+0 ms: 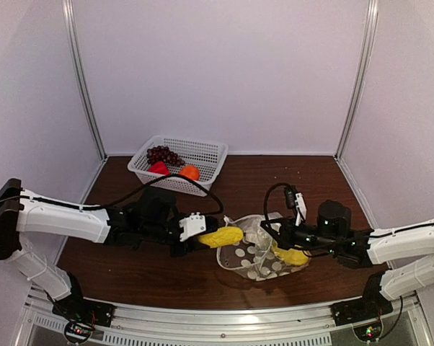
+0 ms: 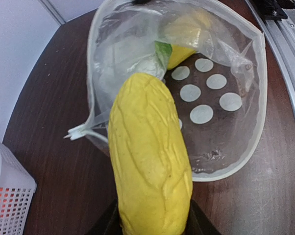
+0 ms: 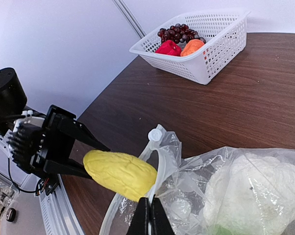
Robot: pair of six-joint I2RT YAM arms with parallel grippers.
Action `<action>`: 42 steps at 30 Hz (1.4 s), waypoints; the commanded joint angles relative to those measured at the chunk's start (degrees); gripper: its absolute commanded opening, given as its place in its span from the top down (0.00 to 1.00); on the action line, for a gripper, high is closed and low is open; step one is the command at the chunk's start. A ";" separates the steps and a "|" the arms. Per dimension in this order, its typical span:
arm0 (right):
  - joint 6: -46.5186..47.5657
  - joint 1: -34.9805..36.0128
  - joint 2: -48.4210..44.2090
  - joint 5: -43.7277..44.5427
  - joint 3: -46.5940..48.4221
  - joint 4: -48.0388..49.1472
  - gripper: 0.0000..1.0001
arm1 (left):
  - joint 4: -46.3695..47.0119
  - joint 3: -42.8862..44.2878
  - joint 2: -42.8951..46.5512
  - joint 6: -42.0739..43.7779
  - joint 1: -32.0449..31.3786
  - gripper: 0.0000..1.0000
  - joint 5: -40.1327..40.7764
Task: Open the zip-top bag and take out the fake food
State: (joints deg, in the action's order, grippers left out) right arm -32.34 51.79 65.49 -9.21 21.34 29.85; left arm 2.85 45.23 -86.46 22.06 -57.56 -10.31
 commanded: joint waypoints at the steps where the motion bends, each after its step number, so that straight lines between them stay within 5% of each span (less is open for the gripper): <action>1: -0.09 -1.05 1.20 -0.17 -0.12 2.43 1.00 | 5.70 -4.77 6.35 -5.70 5.77 0.74 0.14; 5: -0.09 -1.31 2.59 -1.43 0.44 3.38 1.00 | 8.74 -1.43 4.64 -10.24 12.30 0.74 0.16; 20: 0.22 -1.96 0.50 -1.14 -0.10 2.32 1.00 | -10.08 38.24 -20.39 -21.54 27.93 0.70 9.14; 29: 0.35 -2.22 -0.36 -0.59 -0.26 1.51 1.00 | -14.92 49.49 -31.05 -23.65 33.63 0.69 9.44; 37: 0.57 -2.23 -0.27 -0.51 0.35 1.21 1.00 | -19.21 56.93 -39.04 -23.14 34.88 0.59 12.14; 42: 0.82 -2.22 0.05 -0.51 1.49 -0.37 1.00 | -20.59 59.33 -41.54 -23.24 35.05 0.43 11.83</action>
State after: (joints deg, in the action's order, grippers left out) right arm -32.27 49.98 66.00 -10.39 21.37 31.33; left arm -16.01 102.13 -126.15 -0.71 -22.81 1.15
